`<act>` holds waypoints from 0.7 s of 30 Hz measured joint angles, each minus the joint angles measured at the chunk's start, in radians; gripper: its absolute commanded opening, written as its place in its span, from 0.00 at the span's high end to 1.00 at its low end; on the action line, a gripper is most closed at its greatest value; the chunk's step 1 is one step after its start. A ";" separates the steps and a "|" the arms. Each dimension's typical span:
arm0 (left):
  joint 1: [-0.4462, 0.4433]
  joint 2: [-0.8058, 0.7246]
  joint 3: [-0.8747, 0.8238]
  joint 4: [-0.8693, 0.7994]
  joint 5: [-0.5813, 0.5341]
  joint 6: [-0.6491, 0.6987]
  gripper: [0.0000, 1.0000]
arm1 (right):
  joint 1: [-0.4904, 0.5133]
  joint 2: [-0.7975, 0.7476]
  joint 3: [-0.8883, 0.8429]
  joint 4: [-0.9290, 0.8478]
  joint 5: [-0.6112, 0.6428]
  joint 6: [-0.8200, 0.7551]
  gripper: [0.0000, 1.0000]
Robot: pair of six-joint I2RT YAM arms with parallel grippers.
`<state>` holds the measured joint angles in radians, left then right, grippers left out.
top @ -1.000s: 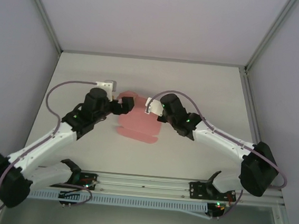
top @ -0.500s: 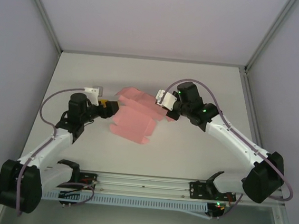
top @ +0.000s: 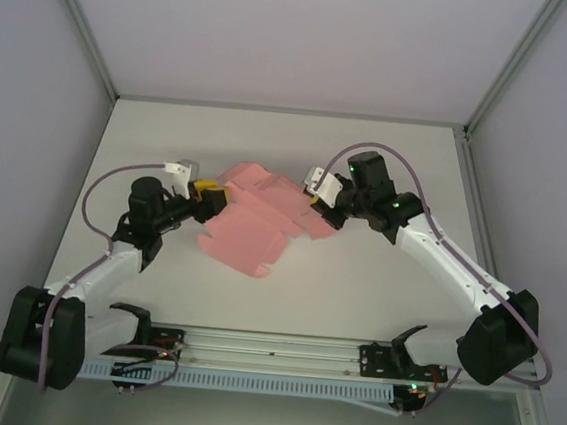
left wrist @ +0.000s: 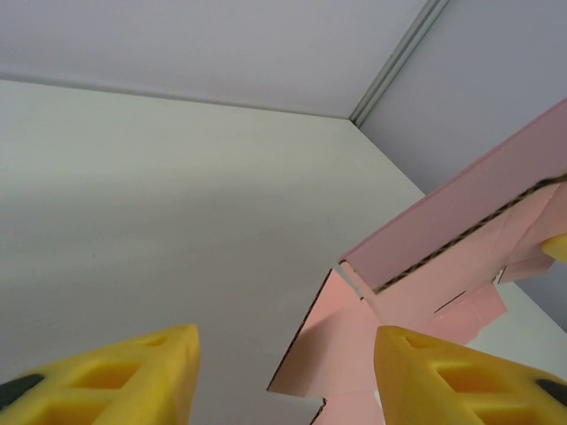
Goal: Assemble paper box
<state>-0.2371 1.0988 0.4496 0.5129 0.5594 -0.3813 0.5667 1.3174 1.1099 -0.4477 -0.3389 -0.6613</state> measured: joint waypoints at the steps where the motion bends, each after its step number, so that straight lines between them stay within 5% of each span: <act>1: 0.001 0.005 0.000 0.006 0.003 0.002 0.60 | -0.002 0.001 0.002 0.000 -0.006 0.001 1.00; 7: 0.002 0.048 0.000 0.054 0.037 0.006 1.00 | -0.006 0.006 0.010 -0.002 -0.028 0.011 1.00; 15: -0.010 0.001 -0.042 0.077 0.074 0.044 1.00 | -0.017 0.036 0.024 0.000 -0.020 0.080 1.00; 21: -0.153 -0.101 -0.045 -0.052 -0.108 0.158 1.00 | -0.017 0.069 0.031 0.000 -0.020 0.133 1.00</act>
<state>-0.3904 0.9977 0.4049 0.4606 0.4511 -0.2234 0.5495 1.3861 1.1408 -0.4480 -0.3588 -0.5285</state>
